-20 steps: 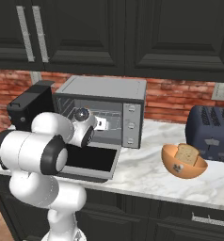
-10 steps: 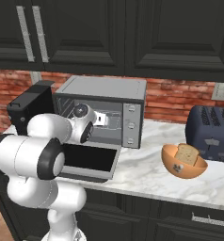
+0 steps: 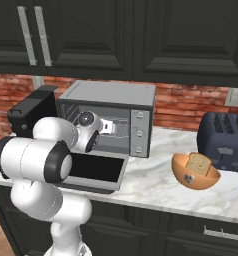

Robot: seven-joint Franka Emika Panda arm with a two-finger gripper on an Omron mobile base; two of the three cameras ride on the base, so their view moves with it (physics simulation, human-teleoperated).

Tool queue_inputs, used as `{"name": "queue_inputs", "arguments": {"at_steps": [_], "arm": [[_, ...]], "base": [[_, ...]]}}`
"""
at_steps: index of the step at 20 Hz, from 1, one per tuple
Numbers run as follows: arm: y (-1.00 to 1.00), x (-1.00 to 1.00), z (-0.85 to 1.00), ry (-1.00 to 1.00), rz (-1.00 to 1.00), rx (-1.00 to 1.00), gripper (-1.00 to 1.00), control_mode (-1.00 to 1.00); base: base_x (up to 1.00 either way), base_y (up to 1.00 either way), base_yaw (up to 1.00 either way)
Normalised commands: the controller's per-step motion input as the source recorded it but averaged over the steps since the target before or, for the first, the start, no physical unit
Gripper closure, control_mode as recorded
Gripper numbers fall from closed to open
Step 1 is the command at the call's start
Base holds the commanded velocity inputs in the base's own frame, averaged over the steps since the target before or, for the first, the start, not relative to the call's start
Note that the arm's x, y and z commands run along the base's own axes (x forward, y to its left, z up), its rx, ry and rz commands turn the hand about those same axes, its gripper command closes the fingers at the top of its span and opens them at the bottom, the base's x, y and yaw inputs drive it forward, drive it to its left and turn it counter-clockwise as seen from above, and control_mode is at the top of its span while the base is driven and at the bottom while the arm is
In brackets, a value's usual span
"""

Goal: Pick up the heated bread from the toaster oven and place it in the bowl. Then move the bread bowl to the dining counter.

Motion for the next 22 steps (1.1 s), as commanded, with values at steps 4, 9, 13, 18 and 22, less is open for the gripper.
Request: {"name": "queue_inputs", "arguments": {"at_steps": [4, 9, 13, 18, 22], "arm": [[0.0, 0.2, -0.18, 0.0, 0.0, 0.01, -1.0, -1.0], [0.0, 0.18, -0.19, 0.04, 0.0, 0.0, -1.0, -1.0], [0.0, 0.05, -0.14, 0.11, 0.0, 0.0, -1.0, -1.0], [0.0, 0.0, -0.19, 0.13, 0.0, 0.0, -1.0, -1.0], [0.0, 0.0, -0.21, 0.16, 0.0, 0.0, -1.0, -1.0]], "base": [[0.0, 0.0, 0.0], [0.0, 0.0, 0.0], [0.0, 0.0, 0.0], [0.0, 0.0, 0.0], [0.0, 0.0, 0.0]]}}
